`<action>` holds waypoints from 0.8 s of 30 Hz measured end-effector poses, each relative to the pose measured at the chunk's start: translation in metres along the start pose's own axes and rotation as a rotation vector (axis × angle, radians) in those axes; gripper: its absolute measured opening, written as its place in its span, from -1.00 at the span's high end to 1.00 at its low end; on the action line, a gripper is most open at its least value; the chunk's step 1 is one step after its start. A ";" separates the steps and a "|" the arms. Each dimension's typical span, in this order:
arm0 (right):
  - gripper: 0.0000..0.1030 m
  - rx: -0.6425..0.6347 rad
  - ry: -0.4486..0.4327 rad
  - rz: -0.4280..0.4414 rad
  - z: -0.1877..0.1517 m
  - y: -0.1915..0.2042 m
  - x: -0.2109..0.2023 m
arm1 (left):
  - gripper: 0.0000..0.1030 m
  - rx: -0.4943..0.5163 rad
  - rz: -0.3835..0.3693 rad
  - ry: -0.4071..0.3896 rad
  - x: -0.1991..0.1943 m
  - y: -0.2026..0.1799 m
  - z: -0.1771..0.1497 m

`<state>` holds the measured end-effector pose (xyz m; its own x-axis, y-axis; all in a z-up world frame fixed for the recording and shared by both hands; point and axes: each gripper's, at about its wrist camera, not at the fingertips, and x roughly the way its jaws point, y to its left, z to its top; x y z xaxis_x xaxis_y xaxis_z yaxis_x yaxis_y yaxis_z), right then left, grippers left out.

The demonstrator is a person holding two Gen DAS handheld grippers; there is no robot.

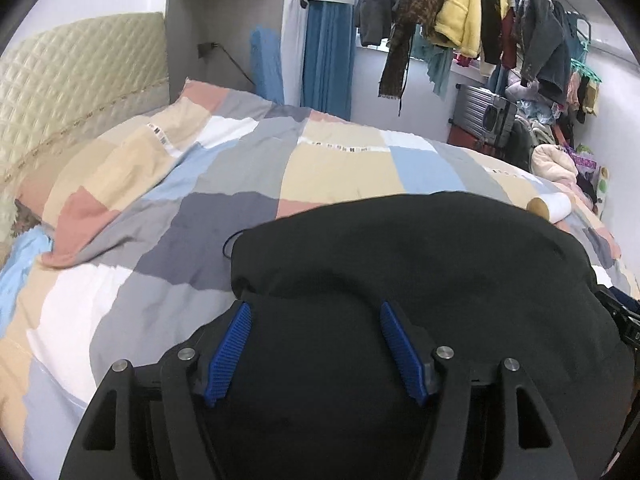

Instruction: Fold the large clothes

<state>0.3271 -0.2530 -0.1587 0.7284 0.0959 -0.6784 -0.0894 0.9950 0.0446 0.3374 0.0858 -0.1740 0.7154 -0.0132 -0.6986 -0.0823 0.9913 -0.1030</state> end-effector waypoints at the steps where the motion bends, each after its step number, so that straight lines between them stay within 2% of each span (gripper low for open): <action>1: -0.66 0.009 0.002 -0.001 -0.001 -0.003 0.001 | -0.33 -0.004 -0.001 -0.001 0.000 0.001 -0.001; 9: -0.70 0.038 0.009 0.004 -0.011 -0.012 0.012 | -0.41 -0.010 -0.023 0.004 0.007 0.003 -0.007; 14: -0.71 0.042 -0.018 -0.023 -0.013 -0.011 0.005 | -0.40 -0.003 -0.007 -0.026 -0.007 -0.001 -0.004; 17: -0.71 0.054 -0.059 -0.026 -0.015 -0.012 -0.014 | -0.40 0.015 0.021 -0.075 -0.029 -0.007 -0.004; 19: -0.72 0.087 -0.078 0.001 -0.015 -0.014 -0.030 | -0.41 0.025 -0.008 -0.089 -0.045 -0.012 -0.002; 20: -0.76 0.102 -0.088 0.013 -0.014 -0.015 -0.039 | -0.44 0.027 -0.025 -0.090 -0.053 -0.013 -0.001; 22: -0.98 0.112 -0.125 0.014 -0.011 -0.013 -0.065 | -0.51 0.024 -0.048 -0.101 -0.074 -0.017 0.003; 24: -1.00 0.106 -0.168 0.011 -0.007 -0.011 -0.091 | -0.66 0.010 -0.071 -0.124 -0.099 -0.018 0.005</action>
<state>0.2574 -0.2730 -0.1029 0.8320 0.1010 -0.5456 -0.0320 0.9904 0.1346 0.2715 0.0699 -0.1000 0.7997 -0.0672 -0.5966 -0.0221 0.9898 -0.1410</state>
